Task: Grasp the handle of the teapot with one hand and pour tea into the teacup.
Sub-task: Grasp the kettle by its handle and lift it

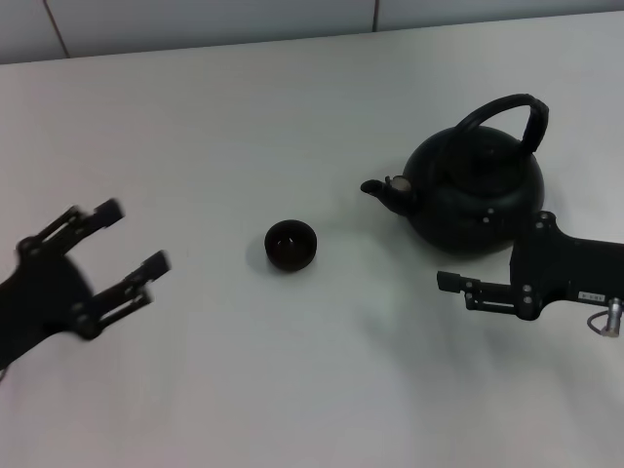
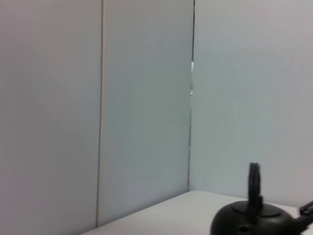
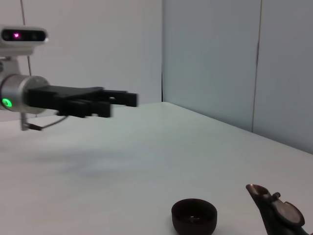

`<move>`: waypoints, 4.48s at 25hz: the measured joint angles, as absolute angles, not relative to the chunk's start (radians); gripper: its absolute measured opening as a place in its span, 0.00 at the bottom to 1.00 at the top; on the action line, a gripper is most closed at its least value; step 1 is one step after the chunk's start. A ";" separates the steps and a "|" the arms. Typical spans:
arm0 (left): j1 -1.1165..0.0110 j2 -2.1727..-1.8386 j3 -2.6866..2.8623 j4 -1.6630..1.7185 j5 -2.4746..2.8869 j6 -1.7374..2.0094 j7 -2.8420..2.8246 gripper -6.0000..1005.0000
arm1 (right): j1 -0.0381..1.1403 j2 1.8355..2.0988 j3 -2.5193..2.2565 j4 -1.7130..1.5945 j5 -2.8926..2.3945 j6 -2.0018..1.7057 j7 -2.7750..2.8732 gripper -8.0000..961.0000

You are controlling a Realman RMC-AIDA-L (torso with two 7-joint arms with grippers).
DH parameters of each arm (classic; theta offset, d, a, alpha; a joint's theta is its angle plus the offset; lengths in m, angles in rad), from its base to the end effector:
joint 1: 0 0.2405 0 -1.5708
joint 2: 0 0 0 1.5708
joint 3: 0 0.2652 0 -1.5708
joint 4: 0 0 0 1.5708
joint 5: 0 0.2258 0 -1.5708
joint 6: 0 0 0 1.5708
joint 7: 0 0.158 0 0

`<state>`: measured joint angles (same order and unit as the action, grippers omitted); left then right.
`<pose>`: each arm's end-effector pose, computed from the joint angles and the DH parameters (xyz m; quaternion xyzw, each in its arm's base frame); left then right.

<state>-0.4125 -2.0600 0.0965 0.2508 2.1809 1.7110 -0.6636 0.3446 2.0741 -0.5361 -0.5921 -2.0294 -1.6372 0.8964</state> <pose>-0.3214 0.2761 -0.0301 -0.8819 -0.1214 -0.3666 0.2705 0.3378 0.2841 -0.0087 -0.9413 0.1105 0.2362 0.2143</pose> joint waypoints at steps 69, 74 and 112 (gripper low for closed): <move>-0.321 -2.066 0.164 0.461 2.277 1.757 -0.718 0.80 | 0.251 2.079 0.026 0.102 -1.623 -1.464 0.178 0.68; -0.321 -2.066 0.162 0.443 2.274 1.757 -0.712 0.80 | 0.311 2.078 0.027 0.023 -1.668 -1.405 0.279 0.66; -0.310 -2.068 0.161 0.438 2.236 1.759 -0.711 0.80 | 0.406 2.078 -0.012 -0.013 -1.681 -1.324 0.321 0.10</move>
